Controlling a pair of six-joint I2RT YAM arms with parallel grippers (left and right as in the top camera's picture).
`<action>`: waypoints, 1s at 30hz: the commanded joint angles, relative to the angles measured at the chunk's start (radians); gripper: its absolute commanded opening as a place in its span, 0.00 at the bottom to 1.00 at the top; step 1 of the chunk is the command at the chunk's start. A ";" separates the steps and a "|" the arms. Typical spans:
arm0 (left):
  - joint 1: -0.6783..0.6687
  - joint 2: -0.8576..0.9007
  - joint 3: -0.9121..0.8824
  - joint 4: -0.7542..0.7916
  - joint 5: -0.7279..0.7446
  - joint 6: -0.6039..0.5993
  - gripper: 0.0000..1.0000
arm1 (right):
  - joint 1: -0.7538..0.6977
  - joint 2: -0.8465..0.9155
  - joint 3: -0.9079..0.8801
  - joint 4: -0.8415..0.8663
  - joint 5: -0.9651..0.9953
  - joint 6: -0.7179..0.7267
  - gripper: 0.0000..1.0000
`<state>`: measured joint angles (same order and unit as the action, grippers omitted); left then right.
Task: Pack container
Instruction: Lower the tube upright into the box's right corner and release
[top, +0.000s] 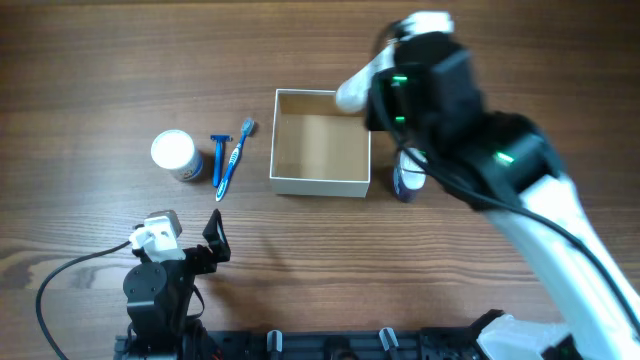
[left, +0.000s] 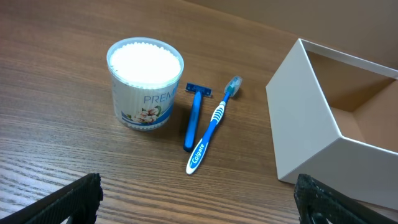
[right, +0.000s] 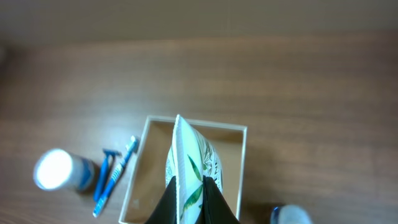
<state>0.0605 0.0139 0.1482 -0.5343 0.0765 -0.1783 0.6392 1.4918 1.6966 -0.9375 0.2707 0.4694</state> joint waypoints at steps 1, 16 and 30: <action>-0.005 -0.009 -0.002 0.003 -0.006 -0.010 1.00 | 0.020 0.129 0.003 0.013 0.059 0.032 0.04; -0.005 -0.009 -0.002 0.003 -0.006 -0.010 1.00 | -0.054 0.405 0.003 0.119 0.105 0.027 0.04; -0.005 -0.009 -0.002 0.003 -0.006 -0.010 1.00 | -0.078 0.225 0.003 0.144 0.080 -0.050 0.83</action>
<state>0.0605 0.0139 0.1482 -0.5339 0.0765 -0.1783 0.5671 1.8542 1.6905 -0.7670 0.3546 0.4370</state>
